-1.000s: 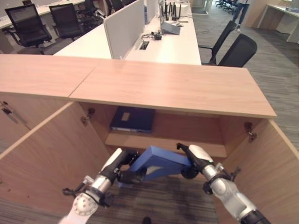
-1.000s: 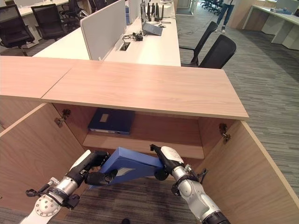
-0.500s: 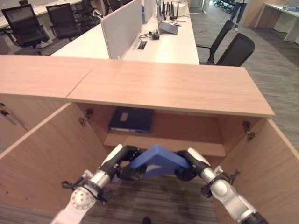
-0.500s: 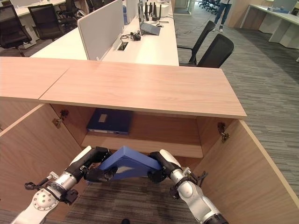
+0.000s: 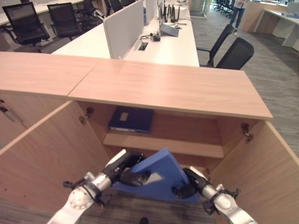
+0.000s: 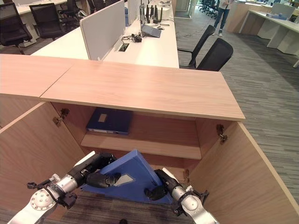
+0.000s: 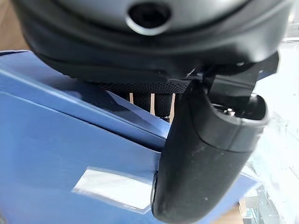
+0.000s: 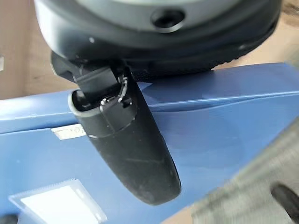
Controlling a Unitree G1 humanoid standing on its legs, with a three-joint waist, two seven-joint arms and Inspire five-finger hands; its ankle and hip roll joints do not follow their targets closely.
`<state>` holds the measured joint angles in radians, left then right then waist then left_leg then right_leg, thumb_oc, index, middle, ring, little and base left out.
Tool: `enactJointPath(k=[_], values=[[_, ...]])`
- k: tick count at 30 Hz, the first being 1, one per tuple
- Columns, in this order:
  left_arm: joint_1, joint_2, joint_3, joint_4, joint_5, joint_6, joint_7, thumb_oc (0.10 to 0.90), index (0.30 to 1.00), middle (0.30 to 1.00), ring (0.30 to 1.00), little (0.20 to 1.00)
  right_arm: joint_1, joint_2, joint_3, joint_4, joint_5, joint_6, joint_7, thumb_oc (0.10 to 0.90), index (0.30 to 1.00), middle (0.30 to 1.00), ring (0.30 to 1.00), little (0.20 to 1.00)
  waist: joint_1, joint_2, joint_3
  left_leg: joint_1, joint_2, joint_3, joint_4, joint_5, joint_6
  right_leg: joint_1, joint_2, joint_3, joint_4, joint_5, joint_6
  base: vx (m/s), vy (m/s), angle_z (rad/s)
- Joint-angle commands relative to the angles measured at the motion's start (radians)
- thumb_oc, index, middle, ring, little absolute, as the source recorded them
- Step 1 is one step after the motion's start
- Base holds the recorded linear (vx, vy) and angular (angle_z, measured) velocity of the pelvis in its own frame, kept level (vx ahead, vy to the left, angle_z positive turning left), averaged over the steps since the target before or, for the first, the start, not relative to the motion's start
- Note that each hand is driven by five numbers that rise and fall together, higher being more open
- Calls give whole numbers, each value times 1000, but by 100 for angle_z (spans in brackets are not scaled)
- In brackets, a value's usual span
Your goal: Put the empty folder in the office cabinet
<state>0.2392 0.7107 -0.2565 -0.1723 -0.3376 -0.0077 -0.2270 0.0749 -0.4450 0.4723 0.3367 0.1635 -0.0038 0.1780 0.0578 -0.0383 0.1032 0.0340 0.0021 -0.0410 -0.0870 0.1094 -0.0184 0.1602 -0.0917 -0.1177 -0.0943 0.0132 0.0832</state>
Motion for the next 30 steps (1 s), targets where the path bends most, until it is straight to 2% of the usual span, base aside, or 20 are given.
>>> enactJointPath(k=[1,5,6,7,8,9,10,11,13,14,16,19,22,23,24,26,27,28,29,30], values=[[-78,-142,14,38,-262,-100,20,800,900,900,900,900,-37,24,-101,-44,140,-47,-28,400,300,300,300,300,-11,13,-4,42,54,-36,0,-132,-27,-40,32,-59,51,-80,-20,7,-185,14],[-22,-225,84,191,-321,-80,44,800,900,900,900,900,-35,9,-185,38,135,-51,-59,400,300,300,300,300,-7,15,24,31,89,-39,25,-109,-42,-46,60,-49,71,-104,-44,-19,-177,11],[2,-274,133,252,-320,-74,57,800,900,900,900,900,-33,3,-236,67,127,-52,-74,400,300,300,300,300,-3,8,51,-32,83,-34,153,-128,-47,-49,61,-48,83,-113,-60,-67,-92,-2],[1,-275,133,253,-319,-74,57,800,900,900,900,900,-34,3,-236,67,127,-52,-74,400,300,300,300,300,-4,9,51,-38,83,-36,161,-132,-46,-50,62,-50,84,-113,-60,-109,-145,-2],[4,-299,155,300,-300,-74,76,800,900,900,900,900,-32,-3,-269,87,123,-54,-86,400,300,300,300,300,0,5,75,-83,75,-32,241,-137,-50,-48,59,-54,92,-118,-68,-76,-103,6],[6,-338,192,361,-277,-73,99,800,900,900,900,900,-29,-6,-317,107,117,-47,-107,400,300,300,300,300,-3,4,90,-148,66,-10,310,-121,-48,-44,57,-71,94,-129,-80,-65,-119,20],[9,-352,210,392,-261,-70,109,800,900,900,900,900,-28,-8,-337,117,112,-41,-115,400,300,300,300,300,0,6,93,-176,54,-7,319,-113,-41,-41,56,-78,92,-134,-82,-18,-67,31],[8,-352,210,392,-261,-70,109,800,900,900,900,900,-28,-8,-337,116,112,-41,-115,400,300,300,300,300,-1,6,92,-179,54,-8,321,-114,-41,-42,56,-79,92,-134,-81,30,-25,30],[26,-387,252,447,-262,-60,129,800,900,900,900,900,-19,-10,-367,112,94,-24,-123,400,300,300,300,300,10,11,86,-239,3,-22,278,-83,-31,-38,60,-81,86,-140,-80,94,-8,16],[25,-387,251,448,-262,-60,129,800,900,900,900,900,-19,-10,-367,112,94,-24,-123,400,300,300,300,300,10,11,86,-238,3,-22,276,-82,-30,-38,59,-81,86,-141,-80,109,16,1],[20,-429,282,503,-304,-51,146,800,900,900,900,900,-30,1,-367,119,81,-18,-138,400,300,300,300,300,24,30,93,-288,-19,-32,204,-22,-31,-32,75,-70,89,-158,-80,110,53,-20],[20,-458,303,547,-338,-47,153,800,900,900,900,900,-26,16,-356,117,63,-13,-134,400,300,300,300,300,34,44,88,-271,-15,-41,136,-3,-24,-24,91,-46,83,-169,-79,100,50,-31],[12,-481,297,690,-363,-33,163,800,900,900,900,900,0,55,-344,112,76,-12,-133,400,300,300,300,300,27,44,64,-242,-11,-49,84,13,-11,-12,85,-32,47,-173,-67,217,150,-22],[-15,-484,278,794,-365,-33,174,800,900,900,900,900,-25,99,-333,141,199,-30,-146,400,300,300,300,300,25,41,63,-239,-13,-32,74,8,-2,-17,73,-20,43,-173,-58,249,297,-25],[-50,-492,253,883,-381,-27,194,800,900,900,900,900,-77,152,-320,153,392,-61,-158,400,300,300,300,300,24,41,72,-246,-18,-17,77,1,6,-36,59,-4,49,-174,-50,150,352,-32],[-103,-485,210,1022,-333,-37,232,800,900,900,900,900,-199,209,-280,-20,693,-137,-134,400,300,300,300,300,28,49,107,-293,-31,8,93,-18,28,-122,31,33,94,-172,-32,9,325,-67],[-117,-481,199,1074,-300,-38,236,800,900,900,900,900,-234,215,-282,-53,754,-162,-130,400,300,300,300,300,30,48,113,-304,-34,12,98,-22,31,-140,26,37,106,-170,-29,-22,260,-55],[-149,-475,182,1182,-244,-34,238,800,900,900,900,900,-329,237,-283,-133,874,-220,-132,400,300,300,300,300,37,48,126,-330,-41,22,109,-35,41,-180,12,47,132,-167,-21,-3,151,-20],[-150,-475,182,1182,-244,-35,238,800,900,900,900,900,-329,237,-283,-132,874,-220,-132,400,300,300,300,300,38,50,123,-334,-39,22,110,-33,41,-185,14,47,132,-165,-22,-39,232,1],[-191,-477,168,1317,-174,-26,251,800,900,900,900,900,-486,270,-312,-198,1013,-313,-152,400,300,300,300,300,52,53,157,-377,-51,30,145,-53,53,-249,-4,55,184,-165,-11,-38,167,-2]])
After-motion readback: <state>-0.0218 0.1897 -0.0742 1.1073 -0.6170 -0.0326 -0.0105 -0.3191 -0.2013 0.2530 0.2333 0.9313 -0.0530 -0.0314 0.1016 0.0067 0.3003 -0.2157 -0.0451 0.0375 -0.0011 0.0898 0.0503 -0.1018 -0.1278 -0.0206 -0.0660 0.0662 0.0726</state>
